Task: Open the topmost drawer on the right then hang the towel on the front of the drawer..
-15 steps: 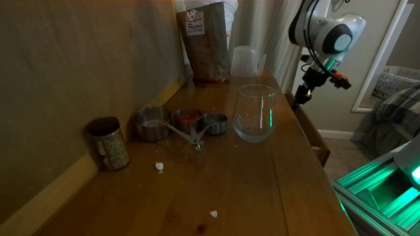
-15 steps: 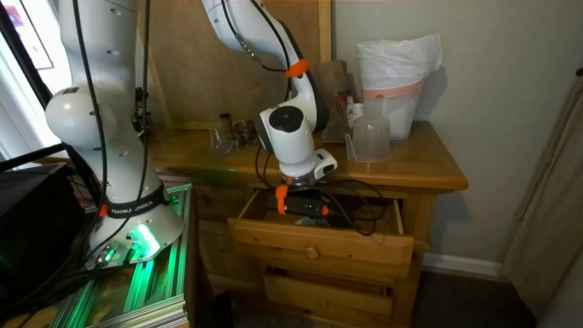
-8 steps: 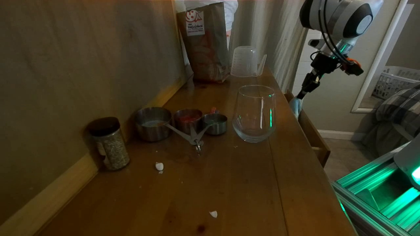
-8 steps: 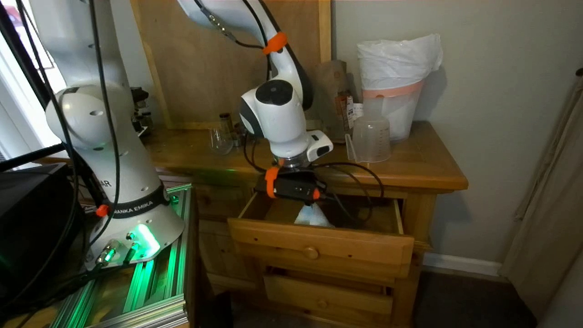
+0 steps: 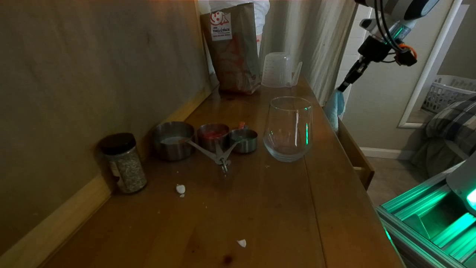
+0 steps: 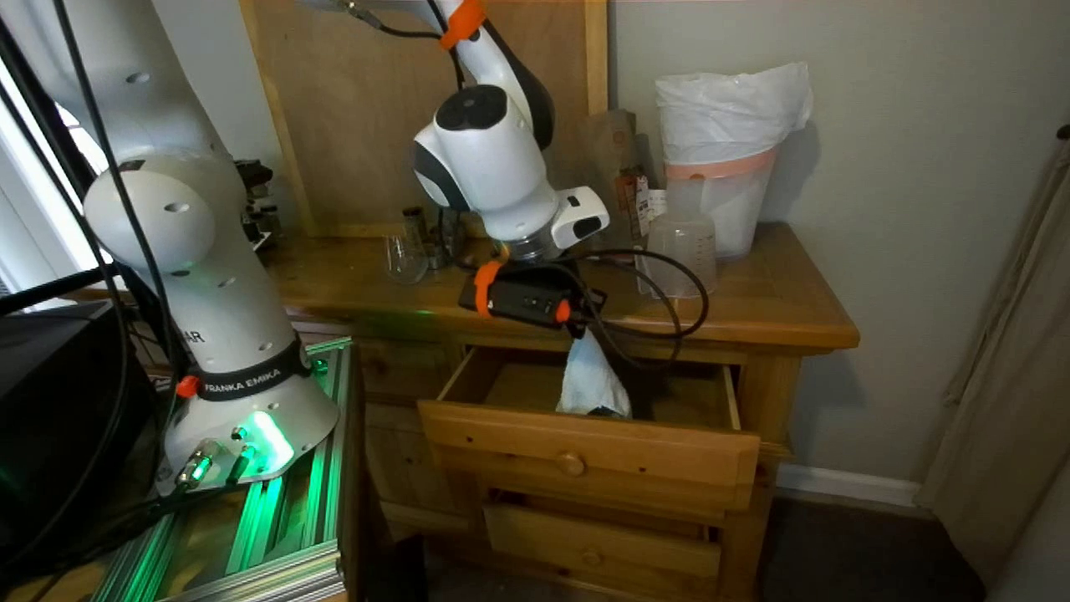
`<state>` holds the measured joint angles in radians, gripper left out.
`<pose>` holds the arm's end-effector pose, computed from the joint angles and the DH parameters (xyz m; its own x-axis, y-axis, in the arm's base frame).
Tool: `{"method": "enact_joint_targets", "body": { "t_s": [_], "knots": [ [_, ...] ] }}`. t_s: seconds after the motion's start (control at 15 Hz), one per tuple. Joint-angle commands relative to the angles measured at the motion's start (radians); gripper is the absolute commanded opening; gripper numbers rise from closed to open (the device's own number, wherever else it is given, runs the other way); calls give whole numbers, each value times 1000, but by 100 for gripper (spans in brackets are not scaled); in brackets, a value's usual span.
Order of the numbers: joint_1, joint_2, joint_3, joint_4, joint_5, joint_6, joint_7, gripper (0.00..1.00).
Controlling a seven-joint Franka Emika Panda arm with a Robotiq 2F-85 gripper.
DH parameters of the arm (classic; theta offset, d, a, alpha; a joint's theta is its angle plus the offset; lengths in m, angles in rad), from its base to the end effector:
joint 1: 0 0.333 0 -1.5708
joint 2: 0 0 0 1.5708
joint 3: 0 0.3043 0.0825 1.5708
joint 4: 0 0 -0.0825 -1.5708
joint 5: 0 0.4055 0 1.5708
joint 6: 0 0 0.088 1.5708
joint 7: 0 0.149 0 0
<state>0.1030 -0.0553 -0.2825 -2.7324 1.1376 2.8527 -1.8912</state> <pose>0.3986 -0.1083 0.1721 0.7263 0.5454 0.4183 0.5831 -0.8112 0.0451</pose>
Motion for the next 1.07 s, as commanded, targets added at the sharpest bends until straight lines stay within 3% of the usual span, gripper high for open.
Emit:
{"method": "enact_joint_targets", "body": {
  "t_s": [0.0,0.53,1.0],
  "knots": [
    [-14,-59,15,-12,-48,74,121,2],
    [-34,-47,88,-11,-41,209,308,2],
    [-98,-16,93,-12,-50,260,326,2]
  ]
}}
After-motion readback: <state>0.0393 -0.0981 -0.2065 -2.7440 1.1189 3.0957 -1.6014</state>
